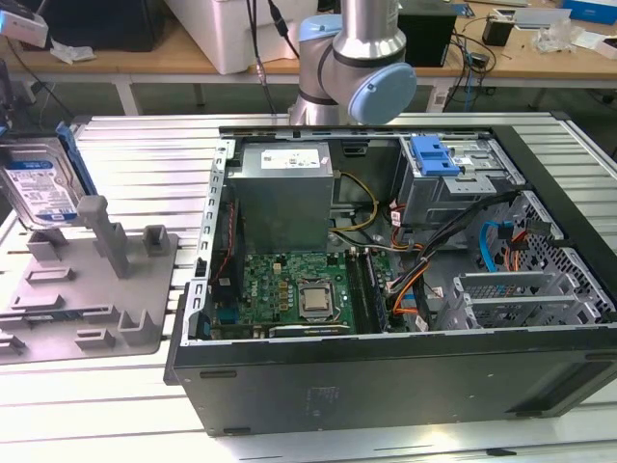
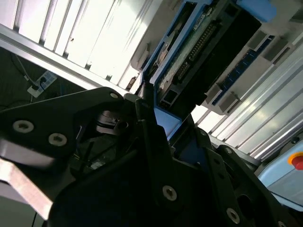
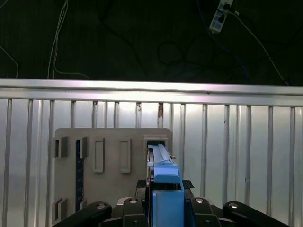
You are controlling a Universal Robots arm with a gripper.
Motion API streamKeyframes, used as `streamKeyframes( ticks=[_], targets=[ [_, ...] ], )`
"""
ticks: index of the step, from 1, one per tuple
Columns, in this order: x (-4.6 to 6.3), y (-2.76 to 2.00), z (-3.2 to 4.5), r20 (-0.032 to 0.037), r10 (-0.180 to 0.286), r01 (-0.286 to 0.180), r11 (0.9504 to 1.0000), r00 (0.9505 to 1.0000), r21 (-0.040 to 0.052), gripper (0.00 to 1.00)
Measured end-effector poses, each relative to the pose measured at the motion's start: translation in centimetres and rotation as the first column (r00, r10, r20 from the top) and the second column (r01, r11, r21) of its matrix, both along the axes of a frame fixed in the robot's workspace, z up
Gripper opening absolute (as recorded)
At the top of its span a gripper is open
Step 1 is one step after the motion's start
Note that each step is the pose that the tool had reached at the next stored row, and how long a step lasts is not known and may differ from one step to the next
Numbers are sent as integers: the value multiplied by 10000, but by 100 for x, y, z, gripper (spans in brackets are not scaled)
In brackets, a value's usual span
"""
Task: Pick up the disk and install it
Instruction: 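Pick up the disk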
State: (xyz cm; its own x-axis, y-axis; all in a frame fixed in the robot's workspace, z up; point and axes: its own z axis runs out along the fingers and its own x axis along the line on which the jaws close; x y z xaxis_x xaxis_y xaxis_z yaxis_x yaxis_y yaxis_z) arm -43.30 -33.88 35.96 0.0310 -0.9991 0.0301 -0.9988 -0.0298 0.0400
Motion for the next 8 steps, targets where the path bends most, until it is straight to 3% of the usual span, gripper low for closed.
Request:
streamKeyframes(
  ticks=[8],
  targets=[
    [1, 19, 255, 0, 0, 0, 10000, 10000, -64, 37]
  ],
)
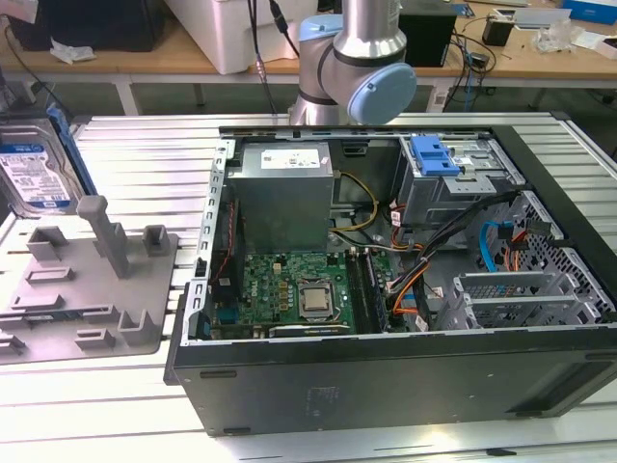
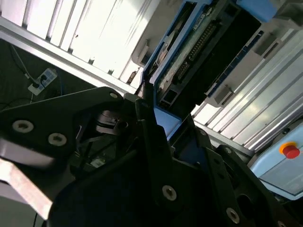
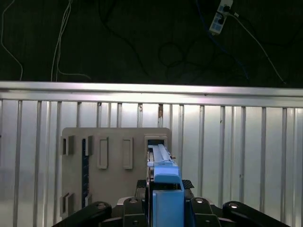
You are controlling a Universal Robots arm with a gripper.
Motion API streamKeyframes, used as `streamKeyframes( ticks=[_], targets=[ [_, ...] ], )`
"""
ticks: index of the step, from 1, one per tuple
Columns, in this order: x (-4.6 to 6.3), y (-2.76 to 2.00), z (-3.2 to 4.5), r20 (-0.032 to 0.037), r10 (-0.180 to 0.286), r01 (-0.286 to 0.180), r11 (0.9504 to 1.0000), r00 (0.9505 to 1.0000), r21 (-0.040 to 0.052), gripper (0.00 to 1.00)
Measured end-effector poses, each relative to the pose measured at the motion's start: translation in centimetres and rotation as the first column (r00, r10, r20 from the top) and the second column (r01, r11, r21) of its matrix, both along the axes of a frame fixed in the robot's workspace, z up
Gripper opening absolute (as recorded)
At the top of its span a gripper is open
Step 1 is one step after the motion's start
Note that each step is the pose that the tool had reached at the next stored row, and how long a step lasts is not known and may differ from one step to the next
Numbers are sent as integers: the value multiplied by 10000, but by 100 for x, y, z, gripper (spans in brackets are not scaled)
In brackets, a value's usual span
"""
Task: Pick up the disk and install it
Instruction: 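Pick up the disk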
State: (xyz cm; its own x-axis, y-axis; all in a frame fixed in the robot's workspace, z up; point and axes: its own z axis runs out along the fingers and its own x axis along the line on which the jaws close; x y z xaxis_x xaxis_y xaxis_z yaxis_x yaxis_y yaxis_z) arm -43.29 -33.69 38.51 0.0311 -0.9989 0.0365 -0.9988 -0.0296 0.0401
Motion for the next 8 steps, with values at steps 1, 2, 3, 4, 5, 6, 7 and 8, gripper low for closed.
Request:
streamKeyframes(
  ticks=[1, 2, 3, 4, 5, 6, 7, 8],
  targets=[
    [0, 5, 73, 0, -1, 1, 10000, 10000, -13, 37],
    [1, 9, 128, 0, -1, 1, 10000, 10000, -25, 37],
    [1, 12, 182, -1, 0, 0, 10000, 10000, -36, 37],
    [3, 16, 260, 0, 1, -1, 10000, 10000, -48, 37],
    [4, 19, 344, 0, 0, 0, 10000, 10000, -57, 37],
    [5, 21, 398, 0, 0, 0, 10000, 10000, -63, 37],
    [6, 23, 438, 0, 0, 0, 10000, 10000, -66, 37],
    [8, 26, 505, 0, -1, 1, 10000, 10000, -72, 37]
  ],
)
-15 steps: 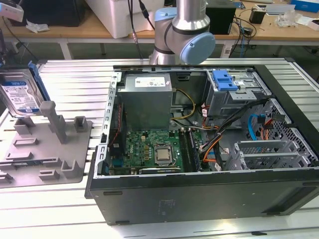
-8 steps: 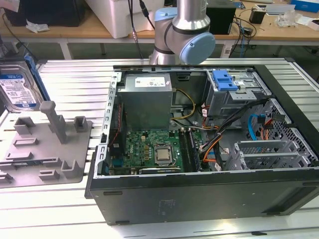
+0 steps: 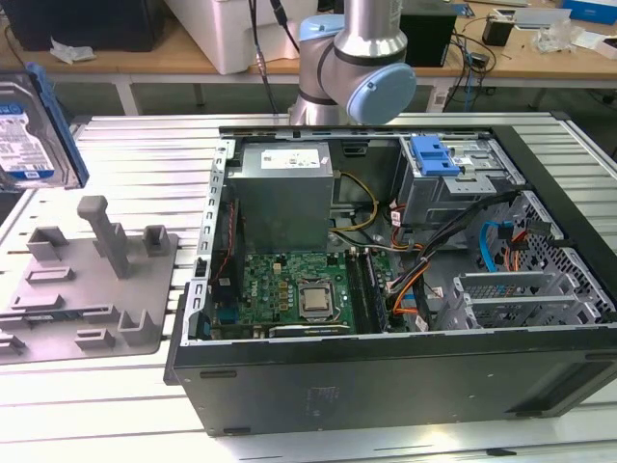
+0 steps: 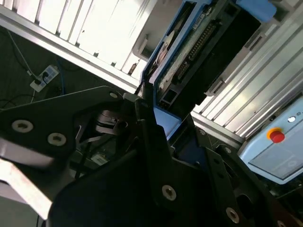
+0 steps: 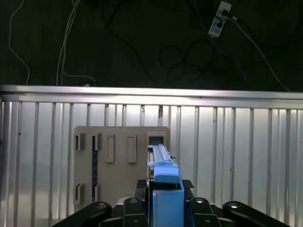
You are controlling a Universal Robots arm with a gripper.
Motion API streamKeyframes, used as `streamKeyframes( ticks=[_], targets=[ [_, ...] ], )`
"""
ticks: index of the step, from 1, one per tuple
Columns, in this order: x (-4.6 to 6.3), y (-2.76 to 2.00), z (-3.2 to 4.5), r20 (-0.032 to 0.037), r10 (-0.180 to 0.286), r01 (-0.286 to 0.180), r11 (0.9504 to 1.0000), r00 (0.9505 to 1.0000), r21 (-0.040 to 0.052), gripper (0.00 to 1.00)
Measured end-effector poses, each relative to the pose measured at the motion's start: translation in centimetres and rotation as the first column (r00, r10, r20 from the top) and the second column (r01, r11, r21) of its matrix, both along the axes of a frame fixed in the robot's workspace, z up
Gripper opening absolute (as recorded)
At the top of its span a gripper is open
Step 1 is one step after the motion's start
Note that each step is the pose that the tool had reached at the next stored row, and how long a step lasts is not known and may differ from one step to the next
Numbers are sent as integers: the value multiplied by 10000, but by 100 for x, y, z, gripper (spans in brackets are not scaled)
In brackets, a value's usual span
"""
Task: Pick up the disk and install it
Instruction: 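Pick up the disk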
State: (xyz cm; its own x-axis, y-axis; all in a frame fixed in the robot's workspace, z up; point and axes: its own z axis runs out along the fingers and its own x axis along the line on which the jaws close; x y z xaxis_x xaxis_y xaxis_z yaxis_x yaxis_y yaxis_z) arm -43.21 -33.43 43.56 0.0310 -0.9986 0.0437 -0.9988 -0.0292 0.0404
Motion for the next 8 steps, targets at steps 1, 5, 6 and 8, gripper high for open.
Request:
streamKeyframes(
  ticks=[1, 5, 6, 8],
  targets=[
    [1, 2, 38, 0, 0, 0, 10000, 10000, -3, 37],
    [8, 11, 241, 1, 1, -1, 10000, 10000, -18, 37],
    [10, 13, 286, 0, 0, 0, 10000, 10000, -19, 37],
    [15, 15, 370, 0, 0, 0, 10000, 10000, -21, 37]
  ],
)
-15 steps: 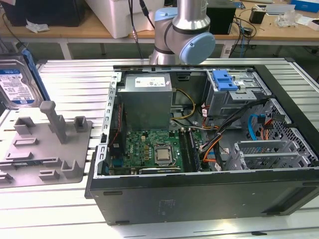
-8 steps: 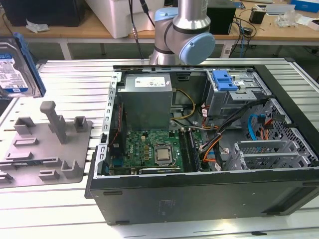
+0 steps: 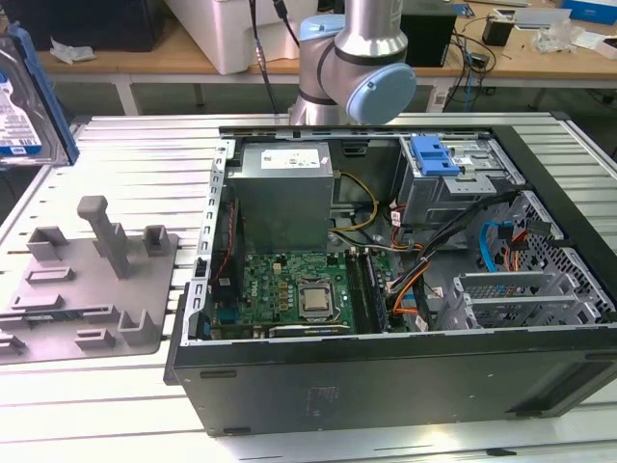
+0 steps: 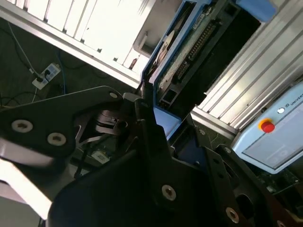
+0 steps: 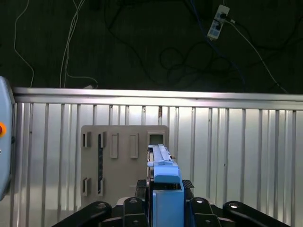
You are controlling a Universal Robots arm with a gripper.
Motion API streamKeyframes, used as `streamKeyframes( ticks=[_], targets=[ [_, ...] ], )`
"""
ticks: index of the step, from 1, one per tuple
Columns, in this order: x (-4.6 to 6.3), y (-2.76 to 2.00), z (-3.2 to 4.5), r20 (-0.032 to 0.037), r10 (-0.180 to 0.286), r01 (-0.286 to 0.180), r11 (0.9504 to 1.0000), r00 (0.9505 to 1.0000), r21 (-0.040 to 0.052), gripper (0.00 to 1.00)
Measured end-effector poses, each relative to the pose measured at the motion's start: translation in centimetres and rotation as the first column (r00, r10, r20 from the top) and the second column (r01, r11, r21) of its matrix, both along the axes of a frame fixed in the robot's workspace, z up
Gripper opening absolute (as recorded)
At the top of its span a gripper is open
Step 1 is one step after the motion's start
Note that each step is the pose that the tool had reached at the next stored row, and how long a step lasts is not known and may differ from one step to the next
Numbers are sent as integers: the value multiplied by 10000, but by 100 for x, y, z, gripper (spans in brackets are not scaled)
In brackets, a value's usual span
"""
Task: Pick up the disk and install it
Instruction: 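Pick up the disk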
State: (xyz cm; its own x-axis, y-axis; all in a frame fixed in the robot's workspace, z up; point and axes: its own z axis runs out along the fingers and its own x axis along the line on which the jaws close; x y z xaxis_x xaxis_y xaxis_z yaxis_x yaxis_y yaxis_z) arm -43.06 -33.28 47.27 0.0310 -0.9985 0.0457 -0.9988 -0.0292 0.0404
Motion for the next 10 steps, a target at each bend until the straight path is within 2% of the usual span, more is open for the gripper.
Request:
streamKeyframes(
  ticks=[2, 10],
  targets=[
    [7, 3, 100, 0, 0, 0, 10000, 10000, -3, 37],
    [8, 3, 102, 0, 0, 0, 10000, 10000, -6, 37]
  ],
)
